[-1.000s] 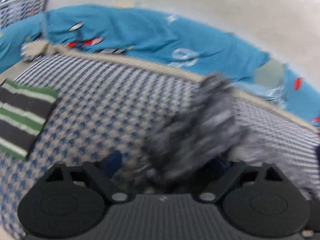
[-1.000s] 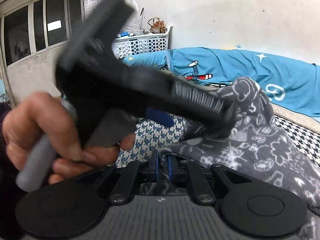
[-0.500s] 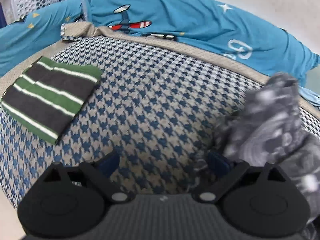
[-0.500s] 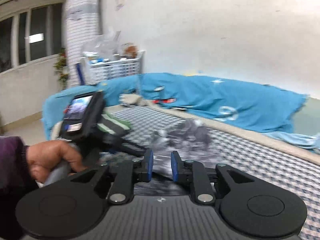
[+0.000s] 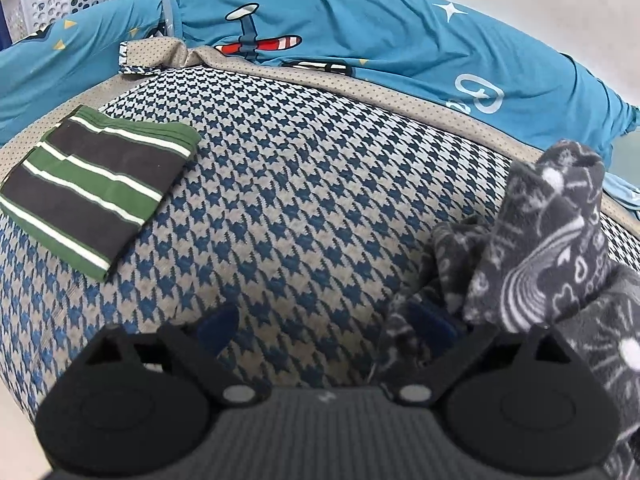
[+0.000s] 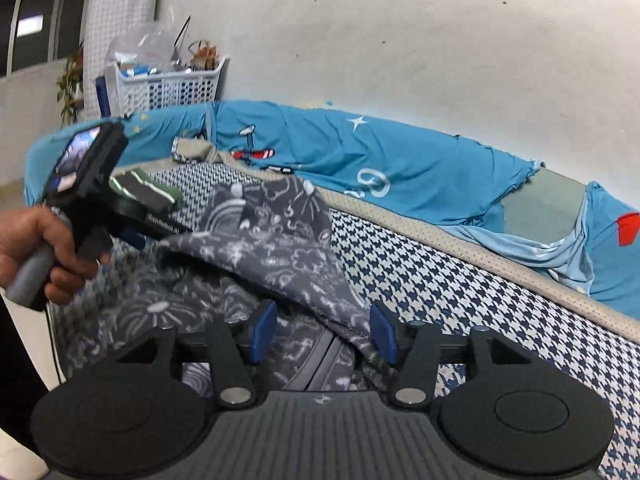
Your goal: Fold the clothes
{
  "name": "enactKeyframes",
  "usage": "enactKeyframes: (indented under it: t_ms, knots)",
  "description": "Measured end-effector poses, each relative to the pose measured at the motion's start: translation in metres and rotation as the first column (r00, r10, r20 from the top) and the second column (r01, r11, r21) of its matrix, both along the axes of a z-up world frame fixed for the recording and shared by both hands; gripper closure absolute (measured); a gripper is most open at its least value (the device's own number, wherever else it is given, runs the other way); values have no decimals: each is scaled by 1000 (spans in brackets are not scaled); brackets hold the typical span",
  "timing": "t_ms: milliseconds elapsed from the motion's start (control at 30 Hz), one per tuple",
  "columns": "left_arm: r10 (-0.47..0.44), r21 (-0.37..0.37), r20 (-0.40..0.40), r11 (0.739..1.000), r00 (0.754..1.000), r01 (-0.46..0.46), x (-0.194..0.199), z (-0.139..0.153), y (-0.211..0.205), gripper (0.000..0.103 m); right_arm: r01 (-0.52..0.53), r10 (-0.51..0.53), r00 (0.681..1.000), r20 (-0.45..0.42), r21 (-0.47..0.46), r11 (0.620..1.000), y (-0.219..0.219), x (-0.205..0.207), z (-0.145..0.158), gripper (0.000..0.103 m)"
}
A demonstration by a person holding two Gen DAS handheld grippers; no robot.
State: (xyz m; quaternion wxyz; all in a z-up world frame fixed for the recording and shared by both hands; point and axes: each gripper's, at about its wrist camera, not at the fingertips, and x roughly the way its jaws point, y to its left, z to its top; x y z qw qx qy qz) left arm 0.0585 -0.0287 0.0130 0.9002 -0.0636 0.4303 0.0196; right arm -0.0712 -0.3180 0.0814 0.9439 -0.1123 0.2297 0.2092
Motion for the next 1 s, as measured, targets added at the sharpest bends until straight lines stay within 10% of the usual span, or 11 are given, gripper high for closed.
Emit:
enactKeyframes:
  t_ms: [133, 267, 433, 833, 1000]
  knots:
    - [1, -16, 27, 1000, 1000, -1, -3, 7, 2, 7, 23, -21, 999, 44, -55, 998, 14, 8, -7, 52]
    - [-22, -89, 102, 996, 995, 31, -12, 27, 4, 5, 92, -91, 995, 36, -30, 995, 19, 20, -8, 89]
    - [-163, -94, 229, 978, 960, 188, -35, 53, -12, 0, 164, -167, 985, 37, 74, 984, 13, 29, 1, 92]
    - [-469, 75, 393, 873, 791, 481, -79, 69, -79, 0, 193, -210, 977, 43, 246, 950, 3, 34, 23, 93]
    - [-487, 153, 374, 872, 789, 466, -80, 60, -102, 1, 163, -194, 977, 83, 287, 944, 4, 31, 35, 94]
